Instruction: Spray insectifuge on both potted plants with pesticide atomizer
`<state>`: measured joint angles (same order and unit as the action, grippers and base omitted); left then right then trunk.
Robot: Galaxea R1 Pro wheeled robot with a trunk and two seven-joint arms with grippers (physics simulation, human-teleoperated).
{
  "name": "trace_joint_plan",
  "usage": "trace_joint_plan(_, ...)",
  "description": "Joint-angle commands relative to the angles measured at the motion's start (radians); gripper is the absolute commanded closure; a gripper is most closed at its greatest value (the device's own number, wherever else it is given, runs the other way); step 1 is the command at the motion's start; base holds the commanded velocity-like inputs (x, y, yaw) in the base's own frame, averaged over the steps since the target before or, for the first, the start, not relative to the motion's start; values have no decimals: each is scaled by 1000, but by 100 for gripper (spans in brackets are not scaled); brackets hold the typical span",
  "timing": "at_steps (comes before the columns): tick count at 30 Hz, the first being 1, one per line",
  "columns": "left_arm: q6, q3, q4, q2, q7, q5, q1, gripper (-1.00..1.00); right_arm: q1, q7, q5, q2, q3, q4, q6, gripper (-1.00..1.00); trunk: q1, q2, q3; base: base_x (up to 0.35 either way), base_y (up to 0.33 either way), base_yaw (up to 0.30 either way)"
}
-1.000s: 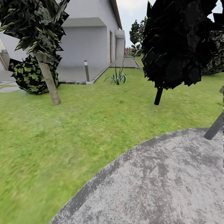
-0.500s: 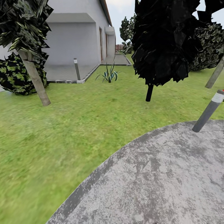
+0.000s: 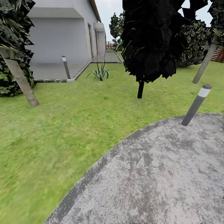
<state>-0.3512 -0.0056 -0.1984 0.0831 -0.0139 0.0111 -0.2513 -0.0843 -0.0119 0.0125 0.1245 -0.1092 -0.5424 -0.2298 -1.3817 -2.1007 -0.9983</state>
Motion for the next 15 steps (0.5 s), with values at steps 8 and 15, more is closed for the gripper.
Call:
trace_joint_plan(8, -3, -1, 1, 0, -1, 0, 0, -100, -1, -2, 1, -1, -1, 1, -3, -100, 0, 0, -8, -133, 0, -193)
trace_joint_plan(15, -3, -1, 1, 0, -1, 1, 0, -100, -1, -2, 1, -10, -1, 1, -3, -100, 0, 0, -6, -293, 45, -124)
